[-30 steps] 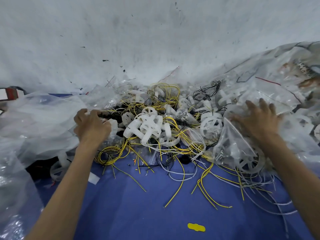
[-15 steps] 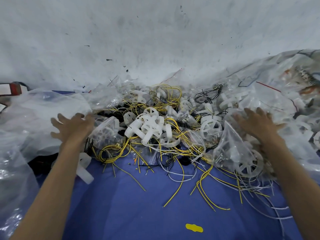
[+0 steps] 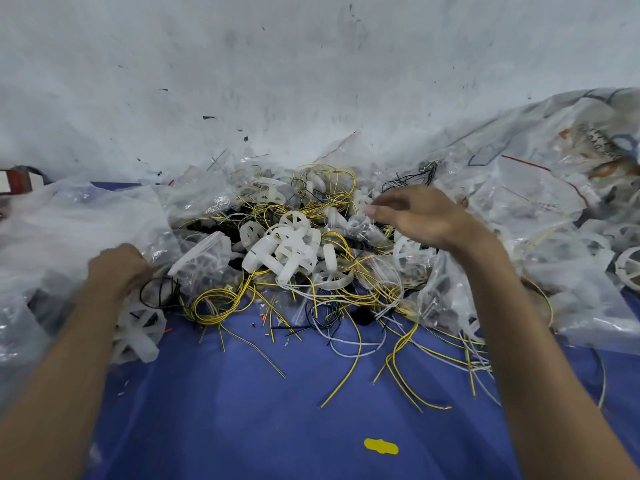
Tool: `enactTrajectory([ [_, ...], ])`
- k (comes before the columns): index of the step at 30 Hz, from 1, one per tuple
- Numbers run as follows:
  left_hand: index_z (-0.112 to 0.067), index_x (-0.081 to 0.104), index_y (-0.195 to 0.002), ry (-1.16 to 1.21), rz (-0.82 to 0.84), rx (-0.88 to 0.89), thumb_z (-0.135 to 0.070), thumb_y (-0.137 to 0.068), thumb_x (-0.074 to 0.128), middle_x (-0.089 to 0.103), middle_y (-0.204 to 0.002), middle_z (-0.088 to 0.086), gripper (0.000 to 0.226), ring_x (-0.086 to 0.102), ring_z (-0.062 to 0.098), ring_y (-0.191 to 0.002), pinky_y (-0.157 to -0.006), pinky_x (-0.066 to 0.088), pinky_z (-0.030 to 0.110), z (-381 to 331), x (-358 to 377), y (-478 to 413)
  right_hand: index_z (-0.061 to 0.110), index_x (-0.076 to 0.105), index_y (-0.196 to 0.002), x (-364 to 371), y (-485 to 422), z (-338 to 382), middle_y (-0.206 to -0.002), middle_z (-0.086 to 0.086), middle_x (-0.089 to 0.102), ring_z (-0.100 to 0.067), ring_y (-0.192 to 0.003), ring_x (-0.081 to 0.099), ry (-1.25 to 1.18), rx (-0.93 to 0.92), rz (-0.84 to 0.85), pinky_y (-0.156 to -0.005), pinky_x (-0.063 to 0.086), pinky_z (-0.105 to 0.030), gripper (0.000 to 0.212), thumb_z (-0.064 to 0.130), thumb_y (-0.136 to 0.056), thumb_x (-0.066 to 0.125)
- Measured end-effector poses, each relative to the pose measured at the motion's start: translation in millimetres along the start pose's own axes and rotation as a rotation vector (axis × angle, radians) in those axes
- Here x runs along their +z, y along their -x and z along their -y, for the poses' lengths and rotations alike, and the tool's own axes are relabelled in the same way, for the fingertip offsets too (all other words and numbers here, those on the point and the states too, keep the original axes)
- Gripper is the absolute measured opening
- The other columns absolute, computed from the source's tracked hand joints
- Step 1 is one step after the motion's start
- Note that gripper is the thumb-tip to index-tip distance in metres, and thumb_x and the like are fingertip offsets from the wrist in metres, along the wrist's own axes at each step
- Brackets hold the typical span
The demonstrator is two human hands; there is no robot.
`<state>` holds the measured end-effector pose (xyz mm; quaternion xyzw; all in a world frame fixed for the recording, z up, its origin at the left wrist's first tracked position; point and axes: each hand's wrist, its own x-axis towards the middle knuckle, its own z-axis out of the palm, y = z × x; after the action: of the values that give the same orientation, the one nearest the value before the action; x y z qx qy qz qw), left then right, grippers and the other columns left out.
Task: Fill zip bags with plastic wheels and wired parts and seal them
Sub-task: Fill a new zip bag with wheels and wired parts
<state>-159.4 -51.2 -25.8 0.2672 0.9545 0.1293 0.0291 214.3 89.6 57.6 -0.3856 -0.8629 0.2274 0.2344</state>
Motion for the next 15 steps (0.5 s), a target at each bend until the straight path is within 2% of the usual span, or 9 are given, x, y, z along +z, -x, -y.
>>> enactTrajectory([
  [3,-0.002,0.062,-0.116,0.000,-0.077,-0.041,-0.004,-0.083,0.059,0.056,-0.125,0.022,0.033,0.051,0.037,-0.116,-0.098,0.041,0.039,-3.8,-15.3,1.0,0.027,0.062,-0.117,13.6,2.3,12.4,-0.123,0.005,0.062,-0.006,-0.104,0.053,-0.053,-0.091,0.104,-0.089,0.037,-0.023,0.043,0.054,-0.084,0.056],
  [6,0.000,0.068,-0.103,0.050,-0.227,0.033,0.001,-0.078,0.058,0.061,-0.109,0.027,0.027,0.056,0.042,-0.104,-0.090,0.045,0.041,-15.7,-36.3,14.2,0.028,0.063,-0.114,26.7,1.8,21.0,-0.121,0.008,0.063,-0.004,-0.106,0.056,-0.135,-0.147,0.194,-0.097,0.040,-0.026,0.038,0.051,-0.084,0.058],
  [10,-0.019,0.071,-0.092,0.218,-0.419,0.158,-0.002,-0.071,0.053,0.065,-0.101,0.021,0.033,0.060,0.045,-0.090,-0.082,0.053,0.049,-48.8,-69.2,52.8,0.032,0.065,-0.090,36.2,-0.6,21.4,-0.101,0.008,0.071,-0.002,-0.091,0.067,-0.344,-0.153,0.218,-0.092,0.047,-0.027,0.018,0.048,-0.086,0.056],
  [12,-0.024,0.069,-0.091,0.267,-0.622,0.256,-0.010,-0.073,0.050,0.068,-0.092,0.017,0.030,0.062,0.043,-0.085,-0.078,0.054,0.045,-71.9,-77.0,82.2,0.027,0.066,-0.096,37.6,-2.2,19.3,-0.096,0.007,0.072,-0.004,-0.087,0.069,-0.444,-0.116,0.215,-0.085,0.049,-0.028,0.033,0.054,-0.088,0.049],
  [13,-0.026,0.068,-0.092,0.302,-0.718,0.367,-0.015,-0.075,0.049,0.070,-0.087,0.014,0.028,0.064,0.040,-0.083,-0.076,0.054,0.042,-84.5,-76.4,100.3,0.023,0.064,-0.104,37.5,-3.1,18.7,-0.097,0.005,0.072,-0.006,-0.087,0.069,-0.492,-0.089,0.228,-0.082,0.050,-0.029,0.045,0.060,-0.087,0.043],
  [14,-0.029,0.066,-0.094,0.379,-0.744,0.521,-0.019,-0.076,0.048,0.071,-0.082,0.007,0.027,0.066,0.034,-0.080,-0.073,0.054,0.038,-97.4,-74.1,119.8,0.021,0.061,-0.110,37.7,-3.4,17.8,-0.100,0.003,0.072,-0.008,-0.089,0.069,-0.550,-0.059,0.255,-0.081,0.052,-0.032,0.059,0.067,-0.084,0.037],
  [15,-0.031,0.064,-0.096,0.480,-0.663,0.693,-0.021,-0.074,0.048,0.071,-0.078,-0.003,0.029,0.068,0.024,-0.077,-0.071,0.054,0.033,-108.6,-69.9,138.5,0.022,0.055,-0.117,38.8,-3.7,16.5,-0.104,0.001,0.070,-0.012,-0.091,0.069,-0.626,-0.033,0.287,-0.082,0.054,-0.037,0.068,0.073,-0.080,0.030],
])
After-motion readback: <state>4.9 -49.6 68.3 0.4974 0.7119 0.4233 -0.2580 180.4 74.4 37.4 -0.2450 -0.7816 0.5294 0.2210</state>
